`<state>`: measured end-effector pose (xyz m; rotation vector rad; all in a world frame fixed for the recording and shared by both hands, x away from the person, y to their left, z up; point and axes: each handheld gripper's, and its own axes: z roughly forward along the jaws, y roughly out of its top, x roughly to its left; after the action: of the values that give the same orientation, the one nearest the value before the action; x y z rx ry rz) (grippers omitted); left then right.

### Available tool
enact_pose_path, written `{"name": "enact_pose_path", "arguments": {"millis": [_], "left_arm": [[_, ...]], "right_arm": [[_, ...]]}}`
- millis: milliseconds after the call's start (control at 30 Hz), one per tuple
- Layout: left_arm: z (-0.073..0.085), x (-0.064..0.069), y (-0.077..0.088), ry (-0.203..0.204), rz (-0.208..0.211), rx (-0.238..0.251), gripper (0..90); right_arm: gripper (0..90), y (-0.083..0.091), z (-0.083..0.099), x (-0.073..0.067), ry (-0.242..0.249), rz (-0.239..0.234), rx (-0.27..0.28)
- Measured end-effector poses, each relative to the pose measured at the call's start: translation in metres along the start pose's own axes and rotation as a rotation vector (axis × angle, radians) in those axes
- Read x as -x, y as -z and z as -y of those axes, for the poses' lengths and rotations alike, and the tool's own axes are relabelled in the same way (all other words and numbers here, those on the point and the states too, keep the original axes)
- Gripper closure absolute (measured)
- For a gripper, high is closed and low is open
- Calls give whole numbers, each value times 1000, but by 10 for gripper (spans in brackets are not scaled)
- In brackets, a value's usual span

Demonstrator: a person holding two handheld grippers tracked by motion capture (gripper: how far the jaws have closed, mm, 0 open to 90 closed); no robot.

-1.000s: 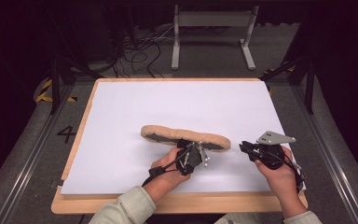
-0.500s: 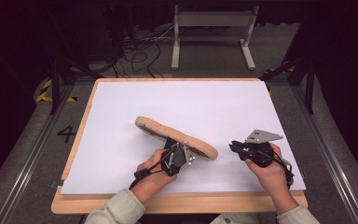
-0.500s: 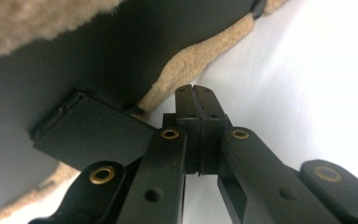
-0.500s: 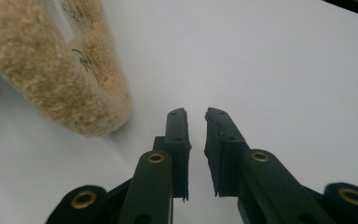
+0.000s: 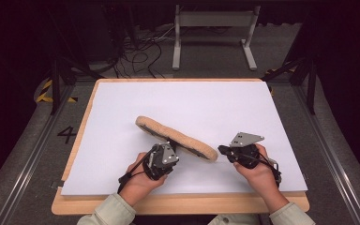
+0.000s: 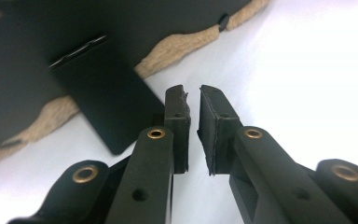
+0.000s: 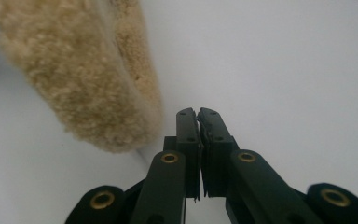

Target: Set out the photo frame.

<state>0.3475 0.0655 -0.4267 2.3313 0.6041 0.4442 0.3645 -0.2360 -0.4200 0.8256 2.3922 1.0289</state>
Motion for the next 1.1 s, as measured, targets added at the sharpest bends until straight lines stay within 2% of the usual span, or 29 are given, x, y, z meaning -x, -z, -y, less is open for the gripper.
{"name": "enact_pose_path", "arguments": {"millis": [133, 167, 200, 233, 267, 433, 600, 800, 867, 1100], "left_arm": [[11, -6, 15, 41, -19, 49, 819], [11, -6, 15, 41, -19, 49, 819], [16, -8, 18, 52, -28, 53, 819], [19, -10, 20, 58, -28, 52, 817], [25, -15, 23, 87, -24, 53, 816], [39, -31, 29, 167, -19, 58, 816], [45, -42, 30, 217, -21, 68, 814], [46, -44, 28, 223, -15, 69, 812], [45, -42, 28, 231, 2, 73, 813], [41, -35, 25, 212, 76, 78, 833]], "right_arm": [[899, -4, -2, -8, 42, -41, -11], [899, -4, -2, -8, 42, -41, -11], [900, -4, -2, -11, 64, -39, -17], [900, -2, -2, -13, 72, -58, -19], [900, -2, -2, -13, 76, -67, -18], [900, 2, -2, -22, 83, -106, -28], [900, 5, -3, -34, 100, -154, -42], [900, 6, -6, -48, 132, -199, -48], [900, 5, -7, -53, 141, -219, -45], [900, 2, -11, -68, 157, -294, -28]]}}
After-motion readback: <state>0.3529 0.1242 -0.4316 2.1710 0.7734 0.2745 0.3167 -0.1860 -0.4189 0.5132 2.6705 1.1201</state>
